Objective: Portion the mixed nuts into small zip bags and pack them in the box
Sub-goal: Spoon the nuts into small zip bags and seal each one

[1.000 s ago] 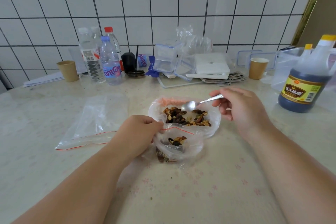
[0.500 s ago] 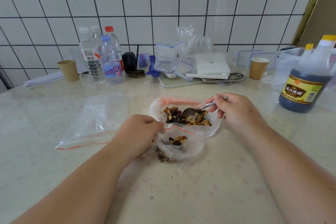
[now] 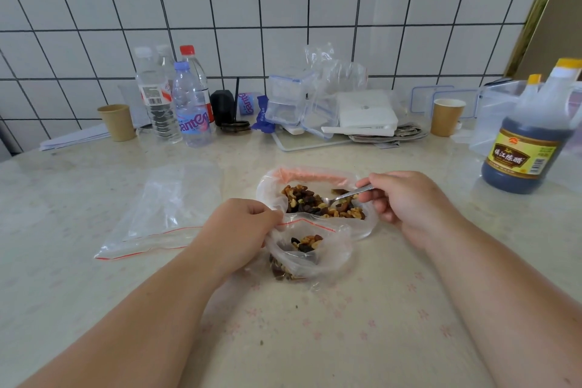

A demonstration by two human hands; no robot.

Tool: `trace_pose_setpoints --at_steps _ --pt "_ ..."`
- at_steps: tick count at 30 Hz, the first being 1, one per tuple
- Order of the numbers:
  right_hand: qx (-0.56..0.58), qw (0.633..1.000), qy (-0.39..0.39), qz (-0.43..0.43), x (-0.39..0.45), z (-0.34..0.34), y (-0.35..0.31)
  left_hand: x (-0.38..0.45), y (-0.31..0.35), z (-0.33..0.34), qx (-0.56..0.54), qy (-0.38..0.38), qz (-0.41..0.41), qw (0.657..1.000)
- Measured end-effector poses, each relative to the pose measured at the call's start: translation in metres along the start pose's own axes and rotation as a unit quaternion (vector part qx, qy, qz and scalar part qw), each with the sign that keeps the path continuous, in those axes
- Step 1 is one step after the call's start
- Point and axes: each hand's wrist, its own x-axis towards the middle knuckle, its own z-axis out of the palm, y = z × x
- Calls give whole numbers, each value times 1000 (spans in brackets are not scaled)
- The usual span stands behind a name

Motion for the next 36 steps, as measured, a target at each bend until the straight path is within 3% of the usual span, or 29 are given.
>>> trace_pose_setpoints --at_steps 7,16,25,31,36 --pt "147 985 14 84 4 -1 0 0 0 -1 -7 -1 -2 1000" --pt "226 971 -41 67 0 -9 -12 1 0 -2 -8 0 -4 1000" --pt "94 978 -177 -53 -22 0 -18 4 -4 -1 -1 4 -3 1000" --pt "-43 944 -269 -185 -32 2 -14 5 -6 0 -5 14 -2 1000" --pt "-19 944 -250 -213 -30 -5 -17 5 -4 1 -16 6 -3 1000"
